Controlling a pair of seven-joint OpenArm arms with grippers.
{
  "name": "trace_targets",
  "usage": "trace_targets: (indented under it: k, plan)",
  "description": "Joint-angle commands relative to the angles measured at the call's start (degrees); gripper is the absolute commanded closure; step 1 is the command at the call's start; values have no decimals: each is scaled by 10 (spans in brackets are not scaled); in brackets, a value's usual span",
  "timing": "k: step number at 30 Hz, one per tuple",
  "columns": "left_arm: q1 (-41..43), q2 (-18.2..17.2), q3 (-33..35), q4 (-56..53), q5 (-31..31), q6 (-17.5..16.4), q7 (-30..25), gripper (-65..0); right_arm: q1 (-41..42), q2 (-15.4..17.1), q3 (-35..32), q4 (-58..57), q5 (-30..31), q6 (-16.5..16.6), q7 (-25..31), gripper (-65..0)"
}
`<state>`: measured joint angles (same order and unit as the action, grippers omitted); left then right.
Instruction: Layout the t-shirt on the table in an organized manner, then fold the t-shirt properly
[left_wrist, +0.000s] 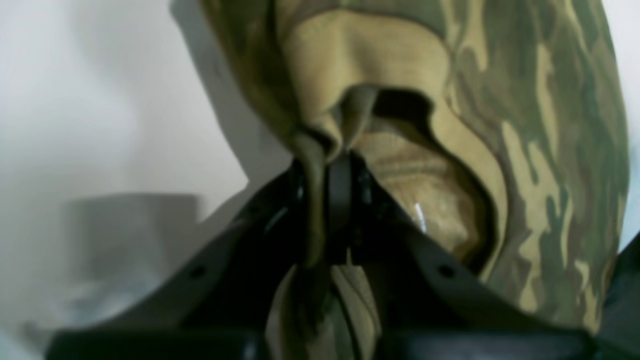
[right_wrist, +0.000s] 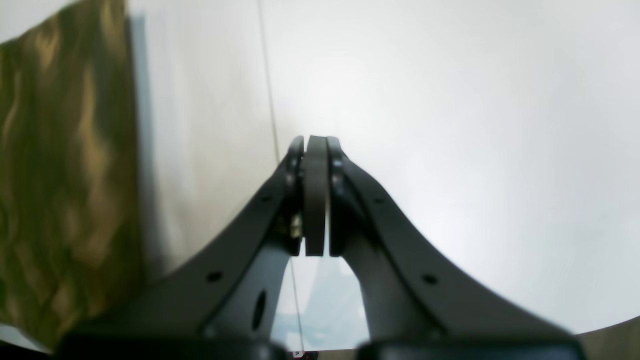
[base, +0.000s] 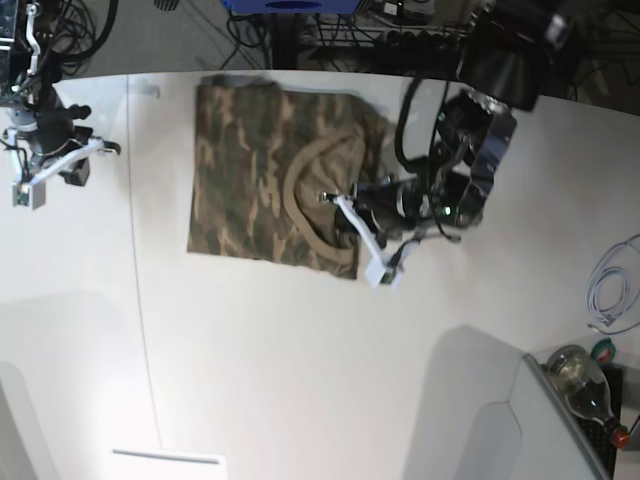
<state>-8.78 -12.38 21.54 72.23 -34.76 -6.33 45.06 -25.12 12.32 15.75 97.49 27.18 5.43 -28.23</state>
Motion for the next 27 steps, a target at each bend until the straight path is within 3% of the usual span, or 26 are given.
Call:
trace_targets:
  k: [1,6,9,12,15,20,23,27]
  plan:
    - [-32,-14,28,13,-5,-6,3,0,2,5,3,12,6,4,11,0]
    - [-159,-60,229,4,25,-6,10,0,0,5,3,13,7,4,10,0]
    - [-222,-54,360,-16,105,-6,6,0,-2,4,4,13,8,3,10,0]
    - [-247,-17,440,-37,213,-6,3,0,-2,4,4,13,8,0,10,0]
    - [-244,22,465,-63,360,-6,-33,0,-9,4,4,14,8,-1,9,0]
    - [-218,74,461,-133,570,-7,-150,0,-17,3,4,10,8,-1,9,0]
    - [-213,102,461,-183,633,-7,-222,0,-23,3,4,9,8,-2,9,0]
    - [-213,135,461,-222,643,-7,-275,0,-25,3,4,9,8,-2,9,0]
